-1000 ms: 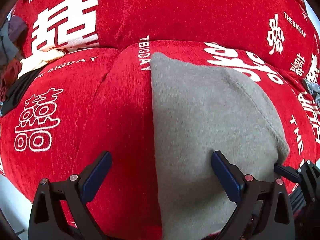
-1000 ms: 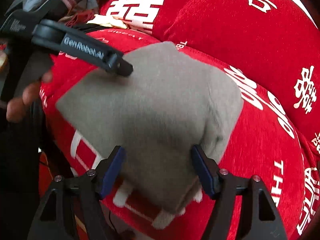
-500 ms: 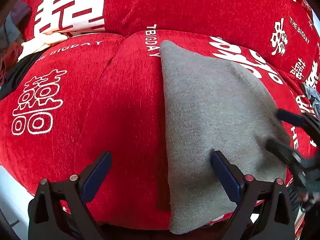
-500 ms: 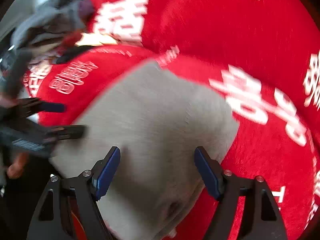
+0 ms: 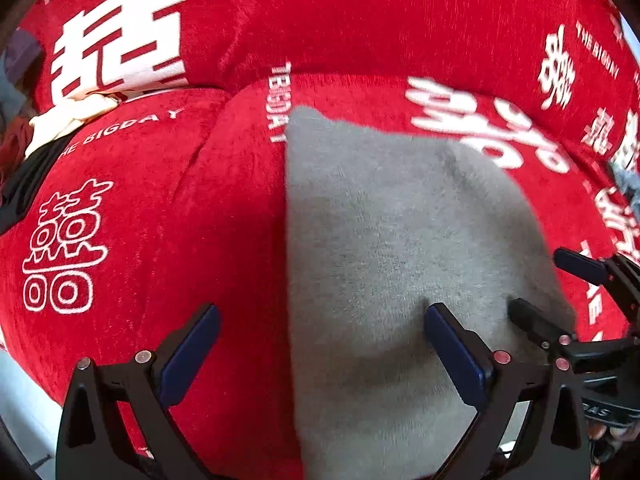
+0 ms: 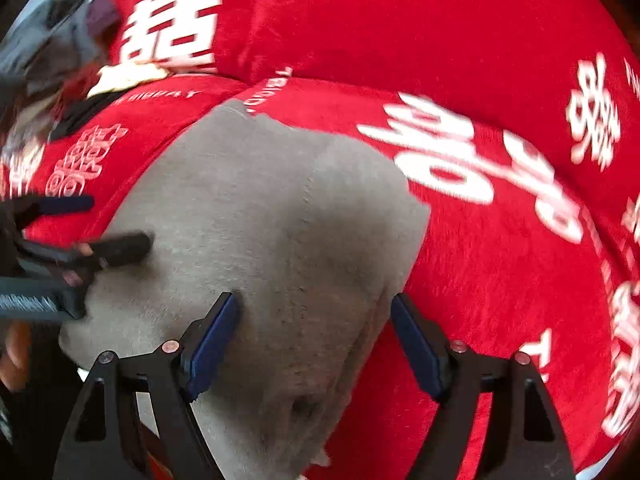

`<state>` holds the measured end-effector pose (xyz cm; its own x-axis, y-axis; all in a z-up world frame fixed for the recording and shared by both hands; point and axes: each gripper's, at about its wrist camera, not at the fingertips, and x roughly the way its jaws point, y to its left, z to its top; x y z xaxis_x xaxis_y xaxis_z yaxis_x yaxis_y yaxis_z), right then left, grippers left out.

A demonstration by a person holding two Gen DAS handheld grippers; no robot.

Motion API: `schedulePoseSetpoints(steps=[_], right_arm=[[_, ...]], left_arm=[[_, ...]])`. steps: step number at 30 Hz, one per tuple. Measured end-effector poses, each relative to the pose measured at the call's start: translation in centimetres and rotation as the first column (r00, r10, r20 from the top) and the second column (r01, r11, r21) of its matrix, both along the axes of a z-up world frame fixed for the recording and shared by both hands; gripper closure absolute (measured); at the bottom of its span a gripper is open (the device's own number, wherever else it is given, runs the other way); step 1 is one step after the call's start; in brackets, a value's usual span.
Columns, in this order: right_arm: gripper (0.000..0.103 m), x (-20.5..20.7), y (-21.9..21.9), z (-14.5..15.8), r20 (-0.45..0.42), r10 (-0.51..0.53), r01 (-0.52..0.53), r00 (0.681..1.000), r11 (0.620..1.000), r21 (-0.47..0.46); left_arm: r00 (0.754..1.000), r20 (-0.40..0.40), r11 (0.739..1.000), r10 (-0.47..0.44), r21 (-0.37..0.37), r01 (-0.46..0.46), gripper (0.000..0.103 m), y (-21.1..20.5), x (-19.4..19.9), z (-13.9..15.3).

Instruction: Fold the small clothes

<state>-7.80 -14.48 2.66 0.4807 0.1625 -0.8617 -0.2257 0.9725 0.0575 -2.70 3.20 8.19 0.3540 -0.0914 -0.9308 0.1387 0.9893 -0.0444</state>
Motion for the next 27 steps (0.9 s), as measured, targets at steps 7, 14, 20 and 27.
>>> schedulePoseSetpoints(steps=[7,14,20,27], right_arm=[[0.012,0.1,-2.2,-1.7,-0.043,-0.097,0.102,0.994,0.987,0.122],[0.009,0.1,-1.1,-1.5,-0.01,-0.1,0.101,0.995,0.994,0.033],[0.009,0.8,0.3,-0.4,-0.032,-0.07,0.067,0.997,0.994,-0.088],[0.009,-1.8,1.7,5.0,0.038,-0.053,0.057,0.998,0.991,-0.119]], left_arm=[[1.0,0.011,1.0,-0.001,-0.019,0.001,0.0,-0.1,-0.3,-1.0],[0.999,0.044,1.0,-0.001,0.005,0.0,0.0,-0.6,-0.6,-1.3],[1.0,-0.011,1.0,0.014,0.008,-0.014,0.0,-0.5,-0.1,-0.8],[0.992,0.116,0.999,0.039,0.015,-0.041,0.0,0.5,-2.5,5.3]])
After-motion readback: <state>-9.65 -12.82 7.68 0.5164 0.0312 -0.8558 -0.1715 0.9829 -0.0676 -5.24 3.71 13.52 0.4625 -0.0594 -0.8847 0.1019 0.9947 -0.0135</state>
